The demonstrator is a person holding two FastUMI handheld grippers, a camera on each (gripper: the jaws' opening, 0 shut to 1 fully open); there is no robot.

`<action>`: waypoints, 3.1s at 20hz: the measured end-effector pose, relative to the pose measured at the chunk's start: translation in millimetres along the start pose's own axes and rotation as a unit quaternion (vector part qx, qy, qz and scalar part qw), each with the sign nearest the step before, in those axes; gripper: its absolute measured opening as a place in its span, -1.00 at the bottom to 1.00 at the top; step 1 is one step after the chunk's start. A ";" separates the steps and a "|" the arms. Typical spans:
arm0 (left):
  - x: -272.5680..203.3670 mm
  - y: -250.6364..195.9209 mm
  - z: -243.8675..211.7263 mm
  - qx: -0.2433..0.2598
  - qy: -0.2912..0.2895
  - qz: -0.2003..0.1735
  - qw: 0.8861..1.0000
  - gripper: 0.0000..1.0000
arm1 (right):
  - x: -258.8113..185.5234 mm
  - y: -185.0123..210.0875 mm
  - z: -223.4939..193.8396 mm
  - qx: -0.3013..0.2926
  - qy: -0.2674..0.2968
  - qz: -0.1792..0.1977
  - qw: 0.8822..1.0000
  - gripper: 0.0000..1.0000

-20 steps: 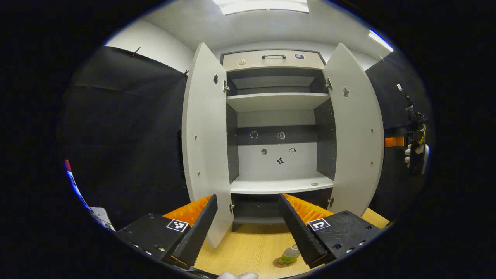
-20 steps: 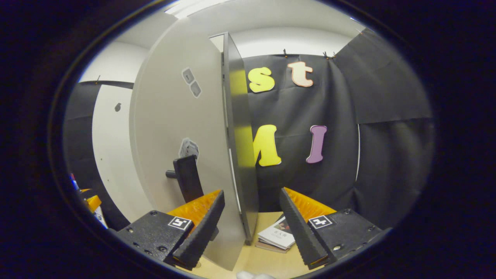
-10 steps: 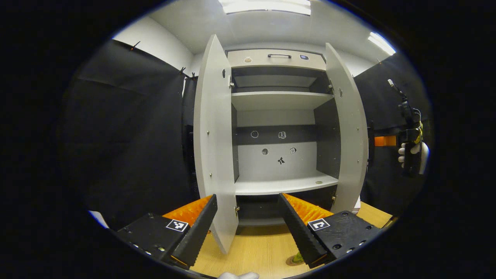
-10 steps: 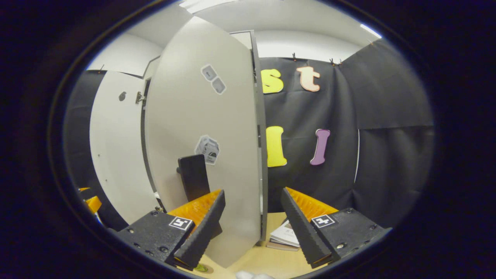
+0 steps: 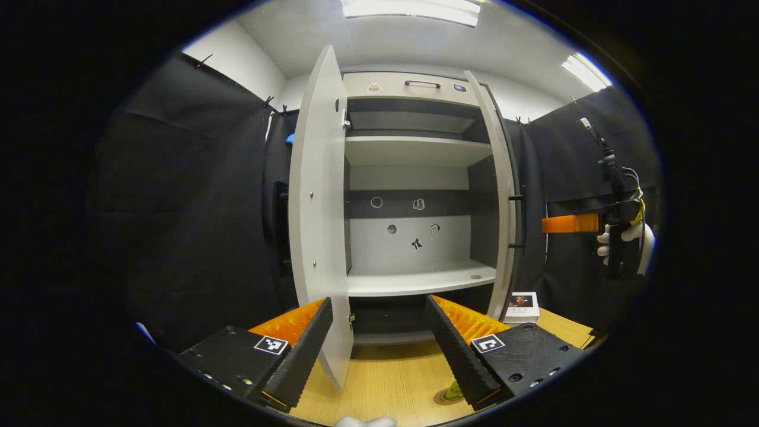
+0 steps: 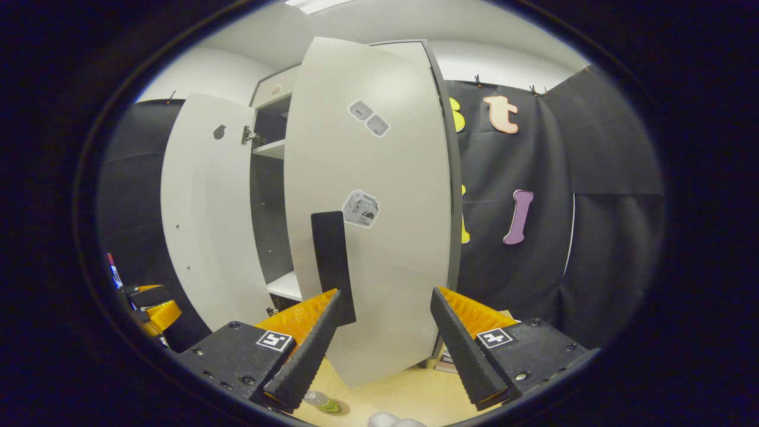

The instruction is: Grasp the bottle in the cabinet with the left hand and place it on the coaster, then close the right door with the right hand and the left door with the left hand.

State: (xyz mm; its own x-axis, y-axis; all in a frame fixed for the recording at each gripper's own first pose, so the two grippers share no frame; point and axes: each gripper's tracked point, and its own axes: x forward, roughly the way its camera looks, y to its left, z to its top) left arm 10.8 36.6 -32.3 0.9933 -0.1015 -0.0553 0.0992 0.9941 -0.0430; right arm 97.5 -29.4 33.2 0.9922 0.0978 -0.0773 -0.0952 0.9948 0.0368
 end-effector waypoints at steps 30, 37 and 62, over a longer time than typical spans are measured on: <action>66.7 225.8 50.4 -0.016 -0.029 0.161 0.986 0.89 | -81.5 42.8 -77.6 -0.014 0.080 -0.050 0.995 0.99; 81.6 204.3 54.0 -0.005 -0.031 0.147 0.989 0.80 | -84.7 51.7 -79.2 0.000 0.087 -0.027 0.996 0.90; 102.3 68.5 47.0 -0.016 -0.003 0.038 0.999 0.90 | -82.6 32.8 -66.1 0.024 0.061 -0.026 0.998 0.99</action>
State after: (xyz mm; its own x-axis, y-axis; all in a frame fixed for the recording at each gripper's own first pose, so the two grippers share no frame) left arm 122.0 96.1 6.0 0.9982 -0.0254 -0.0540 0.0216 0.9973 -0.0701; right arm 7.1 -2.9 -25.0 0.9781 0.0528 -0.2016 -0.0379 0.9963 0.0770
